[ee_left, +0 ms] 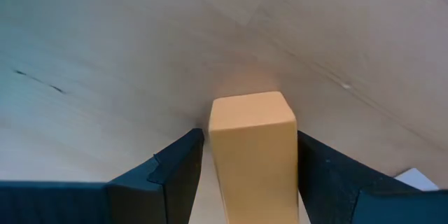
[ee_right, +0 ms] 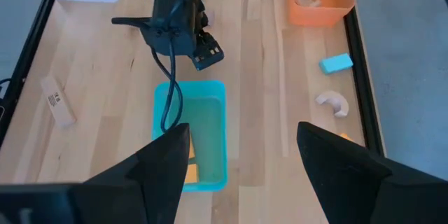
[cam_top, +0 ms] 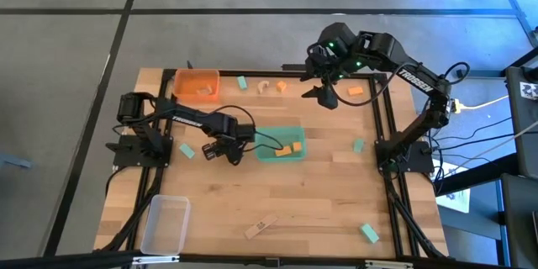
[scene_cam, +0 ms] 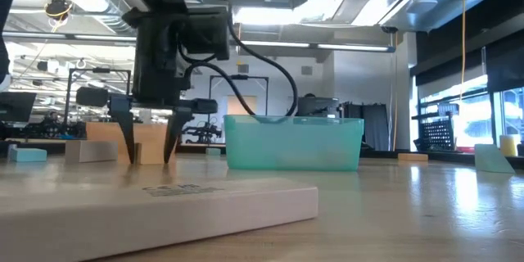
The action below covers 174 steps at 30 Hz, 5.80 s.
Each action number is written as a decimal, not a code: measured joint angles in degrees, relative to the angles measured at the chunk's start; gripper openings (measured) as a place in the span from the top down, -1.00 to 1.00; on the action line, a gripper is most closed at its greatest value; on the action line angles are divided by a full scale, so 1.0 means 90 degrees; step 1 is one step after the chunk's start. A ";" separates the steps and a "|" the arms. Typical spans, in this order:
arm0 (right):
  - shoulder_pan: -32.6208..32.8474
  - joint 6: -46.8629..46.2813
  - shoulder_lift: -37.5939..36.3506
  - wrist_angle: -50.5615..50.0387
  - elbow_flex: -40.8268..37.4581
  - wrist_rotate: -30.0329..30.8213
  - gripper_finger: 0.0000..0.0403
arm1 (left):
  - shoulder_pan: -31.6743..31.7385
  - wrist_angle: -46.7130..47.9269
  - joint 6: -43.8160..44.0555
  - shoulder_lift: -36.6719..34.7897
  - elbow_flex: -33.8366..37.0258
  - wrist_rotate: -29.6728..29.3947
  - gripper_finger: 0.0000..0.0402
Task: Sort & place blocks by color
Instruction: Put the orange block into the light blue bin, then put the brown block into the light orange bin
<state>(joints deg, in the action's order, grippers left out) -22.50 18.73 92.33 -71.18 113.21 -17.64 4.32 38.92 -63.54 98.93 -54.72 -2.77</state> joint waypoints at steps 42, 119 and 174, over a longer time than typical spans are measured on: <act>-0.1289 -0.0547 0.0002 -0.0389 0.0000 0.0925 -0.31 | 0.0590 -0.0078 0.5863 -0.0190 -0.3016 0.0528 0.40; -0.1520 0.0762 0.0002 -0.0594 0.0000 -0.0271 -0.31 | -0.0449 0.2527 1.4895 -0.0854 0.0160 -0.0731 0.01; -0.1523 0.1143 0.0002 -0.0651 0.0000 -0.0997 -0.31 | 0.4815 0.1368 1.0724 -0.2272 -0.0763 -0.2106 0.40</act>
<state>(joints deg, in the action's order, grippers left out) -36.21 29.02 92.36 -77.03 113.21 -26.61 47.65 51.23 32.97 78.48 -61.58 -21.72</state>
